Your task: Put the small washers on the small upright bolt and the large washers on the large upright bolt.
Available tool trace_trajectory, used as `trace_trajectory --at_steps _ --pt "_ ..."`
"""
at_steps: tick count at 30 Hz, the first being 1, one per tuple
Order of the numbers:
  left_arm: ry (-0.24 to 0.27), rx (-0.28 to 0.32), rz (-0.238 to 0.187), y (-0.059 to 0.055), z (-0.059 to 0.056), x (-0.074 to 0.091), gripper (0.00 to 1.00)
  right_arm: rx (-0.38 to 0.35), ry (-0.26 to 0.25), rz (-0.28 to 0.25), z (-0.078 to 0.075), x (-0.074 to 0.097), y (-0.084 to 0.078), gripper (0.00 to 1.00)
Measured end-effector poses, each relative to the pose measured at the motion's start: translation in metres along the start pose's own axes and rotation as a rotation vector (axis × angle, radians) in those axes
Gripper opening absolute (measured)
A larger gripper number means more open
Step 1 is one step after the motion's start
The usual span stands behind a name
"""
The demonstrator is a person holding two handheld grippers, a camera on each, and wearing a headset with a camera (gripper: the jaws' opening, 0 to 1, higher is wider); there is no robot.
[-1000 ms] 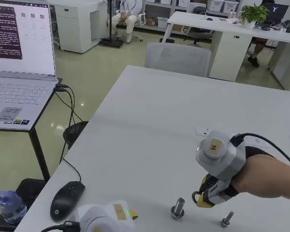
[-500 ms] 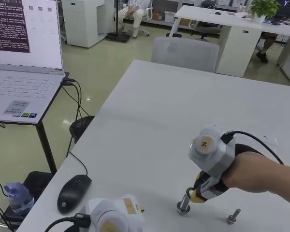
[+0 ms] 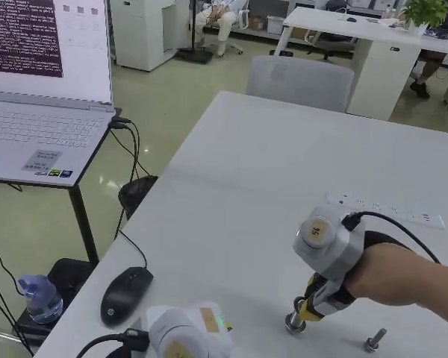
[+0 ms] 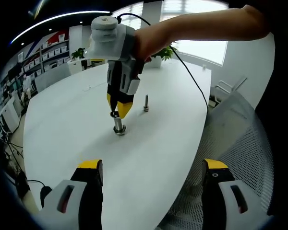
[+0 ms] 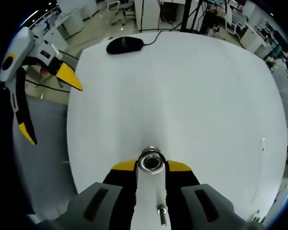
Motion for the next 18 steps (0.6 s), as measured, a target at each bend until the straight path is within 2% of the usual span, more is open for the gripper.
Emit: trace_trajectory --at_steps 18 --pt "-0.008 -0.003 0.007 -0.002 -0.006 -0.001 0.84 0.001 0.001 0.027 0.001 -0.024 -0.005 0.23"
Point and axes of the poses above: the centre of the closed fingertips' face, and the gripper's own axes: x roughly backward along the fingers, z roughly to its left, y roughly out of its top, the point moved 6 cm from there along x, roughly backward along the fingers, and after that the axes turned 5 degrees about z, right-handed, at the moved point
